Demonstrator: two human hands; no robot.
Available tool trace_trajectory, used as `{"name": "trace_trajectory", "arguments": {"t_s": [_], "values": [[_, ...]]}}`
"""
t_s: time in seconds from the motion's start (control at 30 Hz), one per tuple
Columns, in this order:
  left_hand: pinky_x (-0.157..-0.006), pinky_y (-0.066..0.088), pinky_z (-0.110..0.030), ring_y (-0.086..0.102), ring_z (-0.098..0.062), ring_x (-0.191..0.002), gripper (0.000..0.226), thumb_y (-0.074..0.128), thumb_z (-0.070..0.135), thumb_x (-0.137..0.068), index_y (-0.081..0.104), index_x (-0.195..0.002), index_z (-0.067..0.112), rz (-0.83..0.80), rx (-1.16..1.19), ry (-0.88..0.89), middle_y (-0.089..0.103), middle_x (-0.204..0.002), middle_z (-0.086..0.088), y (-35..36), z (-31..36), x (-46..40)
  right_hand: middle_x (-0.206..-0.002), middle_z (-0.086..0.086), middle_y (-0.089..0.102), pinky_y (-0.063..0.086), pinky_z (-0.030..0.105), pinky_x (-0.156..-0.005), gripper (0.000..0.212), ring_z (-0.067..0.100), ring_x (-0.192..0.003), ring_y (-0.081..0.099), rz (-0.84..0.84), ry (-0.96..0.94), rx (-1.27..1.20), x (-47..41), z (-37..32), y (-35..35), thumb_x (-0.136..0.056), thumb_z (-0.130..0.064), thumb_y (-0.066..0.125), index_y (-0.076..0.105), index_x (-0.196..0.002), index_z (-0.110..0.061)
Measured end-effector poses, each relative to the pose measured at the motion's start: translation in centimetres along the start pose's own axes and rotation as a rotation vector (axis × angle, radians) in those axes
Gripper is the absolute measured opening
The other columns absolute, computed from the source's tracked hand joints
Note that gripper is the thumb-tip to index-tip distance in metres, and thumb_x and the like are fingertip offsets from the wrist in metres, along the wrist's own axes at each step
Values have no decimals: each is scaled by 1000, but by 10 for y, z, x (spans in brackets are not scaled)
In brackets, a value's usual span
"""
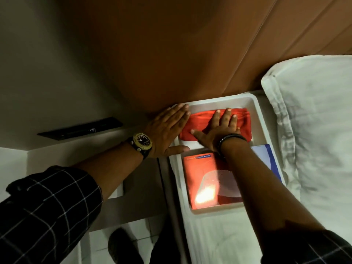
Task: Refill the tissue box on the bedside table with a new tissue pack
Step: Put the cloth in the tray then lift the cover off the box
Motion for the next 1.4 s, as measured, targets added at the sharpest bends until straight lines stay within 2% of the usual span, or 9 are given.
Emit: {"name": "trace_trajectory", "arguments": {"t_s": [0.23,0.4,0.53,0.67,0.77,0.87,0.97,1.23,1.4], "values": [[-120,0,-41,-7,-28,-148,98,12,78,-81,-2,-150,8,20,204,-205,-11,-157,-12,-17,5,14,-156,20,27,21,40,-117,76,32,-146,22,527,-214,-394,75,12,-38,-91,-53,51,33,-147,-4],[-115,8,-33,2,-21,-148,84,26,66,-88,8,-152,14,123,573,-622,-2,-161,-8,-14,-7,83,-108,13,69,51,31,-81,34,26,-95,65,808,-289,-818,143,-24,-28,-91,-30,58,65,-115,-6],[-107,32,-31,27,-23,-142,64,43,46,-96,27,-149,14,113,691,-979,16,-160,-8,17,-33,184,-98,7,71,55,32,-73,17,17,-88,66,595,-471,-1000,157,-103,28,-91,-18,61,68,-104,-9],[-101,44,-33,58,2,-108,51,51,34,-97,41,-143,17,139,801,-1294,52,-137,-8,55,-67,289,-93,-7,67,45,2,-69,12,17,-94,66,149,-172,-1154,130,-147,122,-93,-22,61,67,-102,-16],[-113,30,-43,39,-30,-135,51,52,34,-96,45,-139,8,63,764,-1543,41,-147,-15,90,-96,358,-100,7,70,52,22,-82,20,22,-93,64,6,-45,-1080,109,-167,186,-94,-24,59,69,-104,-9],[-109,34,-43,41,-33,-132,52,52,38,-96,47,-138,9,11,872,-1686,42,-146,-14,120,-110,404,-89,6,61,48,37,-84,25,23,-85,55,-56,56,-1031,96,-178,236,-94,-32,59,68,-98,-9],[-94,46,-42,53,-31,-116,46,51,39,-96,52,-131,10,59,963,-1741,54,-132,-13,143,-118,435,-101,6,62,46,38,-91,37,24,-94,55,-152,130,-982,89,-191,276,-94,-45,53,66,-105,-13],[-61,41,-25,53,-10,-76,18,48,37,-97,57,-107,24,199,1224,-1754,57,-94,3,171,-147,451,-105,4,62,45,36,-92,42,24,-98,56,-91,122,-942,77,-219,313,-96,-51,45,65,-101,-14],[-63,43,-28,56,-13,-79,17,50,44,-95,58,-92,28,162,1325,-1759,59,-90,7,187,-153,458,-109,10,62,44,36,-90,51,26,-101,56,-14,155,-966,76,-223,319,-97,-50,44,63,-112,-6]]}}
Point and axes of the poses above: each hand's wrist, its own x-axis away from the middle knuckle, its own y-axis out of the palm, z = x × y, the point moved 5 cm from there along -x, towards the middle knuckle
